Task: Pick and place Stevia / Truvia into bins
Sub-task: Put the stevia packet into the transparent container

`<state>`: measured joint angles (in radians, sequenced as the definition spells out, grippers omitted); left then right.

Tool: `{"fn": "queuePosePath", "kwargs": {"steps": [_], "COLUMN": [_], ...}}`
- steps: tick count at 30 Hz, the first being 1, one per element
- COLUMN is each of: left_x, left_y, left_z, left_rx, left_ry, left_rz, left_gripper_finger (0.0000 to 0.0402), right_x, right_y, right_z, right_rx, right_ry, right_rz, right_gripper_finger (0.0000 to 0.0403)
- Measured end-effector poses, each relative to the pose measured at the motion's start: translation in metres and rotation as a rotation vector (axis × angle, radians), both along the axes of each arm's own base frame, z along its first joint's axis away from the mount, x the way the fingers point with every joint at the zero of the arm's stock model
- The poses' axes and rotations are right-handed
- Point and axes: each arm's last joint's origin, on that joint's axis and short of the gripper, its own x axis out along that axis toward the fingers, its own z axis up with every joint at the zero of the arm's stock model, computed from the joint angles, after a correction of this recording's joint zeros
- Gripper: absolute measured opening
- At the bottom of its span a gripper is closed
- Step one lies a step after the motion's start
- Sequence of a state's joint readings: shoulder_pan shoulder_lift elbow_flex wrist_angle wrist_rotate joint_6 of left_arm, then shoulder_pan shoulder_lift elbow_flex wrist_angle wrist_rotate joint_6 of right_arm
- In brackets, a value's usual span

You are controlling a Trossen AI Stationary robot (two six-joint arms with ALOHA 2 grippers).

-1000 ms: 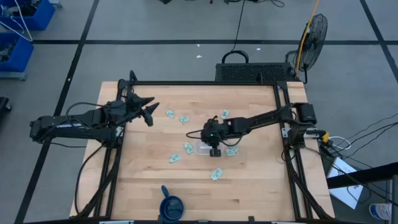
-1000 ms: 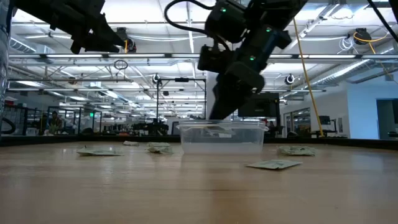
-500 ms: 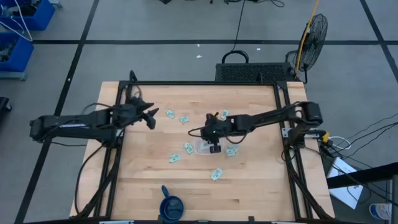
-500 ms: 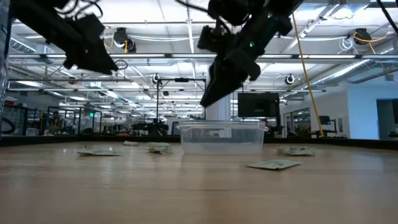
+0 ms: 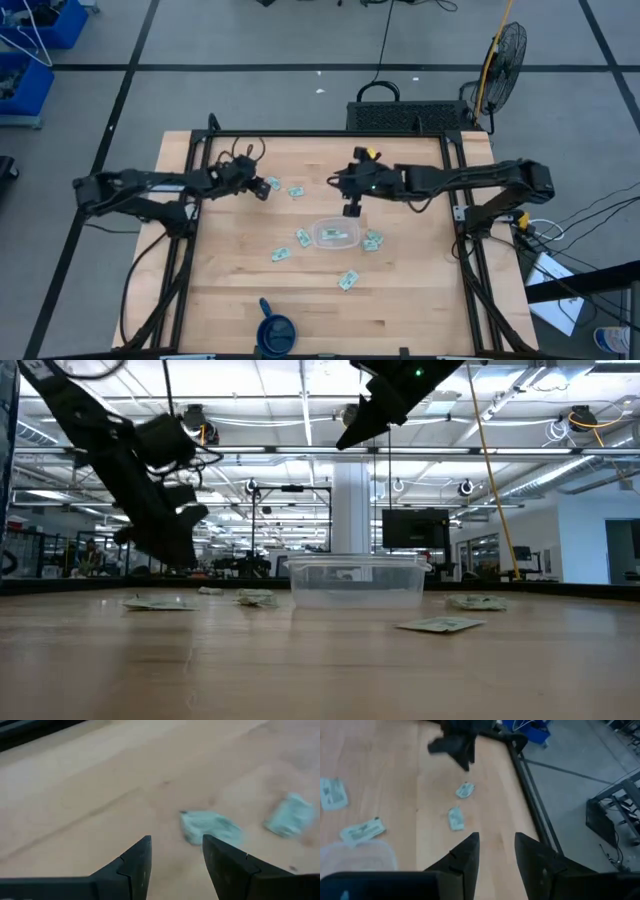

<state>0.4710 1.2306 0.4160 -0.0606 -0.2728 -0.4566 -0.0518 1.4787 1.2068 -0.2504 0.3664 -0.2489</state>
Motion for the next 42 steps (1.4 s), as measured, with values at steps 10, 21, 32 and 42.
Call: {"fn": "queuePosePath", "kwargs": {"steps": [10, 21, 32, 42], "left_x": [0.018, 0.017, 0.046, 0.116], "left_y": [0.02, 0.018, -0.03, -0.09], "left_z": [-0.033, -0.033, 0.012, 0.045], "left_rx": [-0.086, -0.08, -0.115, -0.007], "left_ry": [-0.061, -0.034, -0.406, -0.35], "left_rz": [-0.034, -0.056, -0.341, -0.465], "left_gripper_finger": [0.0181, 0.0046, 0.0019, 0.0025], "right_x": [-0.004, -0.005, -0.012, -0.02], "right_y": [-0.002, -0.002, -0.005, -0.008], "right_z": [0.006, 0.002, -0.027, -0.021], "right_rx": [-0.011, -0.012, -0.051, -0.063], "right_ry": [-0.013, -0.013, 0.044, 0.014], "right_rz": [-0.002, -0.001, -0.102, -0.257], "right_gripper_finger": [0.0116, 0.0114, 0.0112, 0.0111]}}
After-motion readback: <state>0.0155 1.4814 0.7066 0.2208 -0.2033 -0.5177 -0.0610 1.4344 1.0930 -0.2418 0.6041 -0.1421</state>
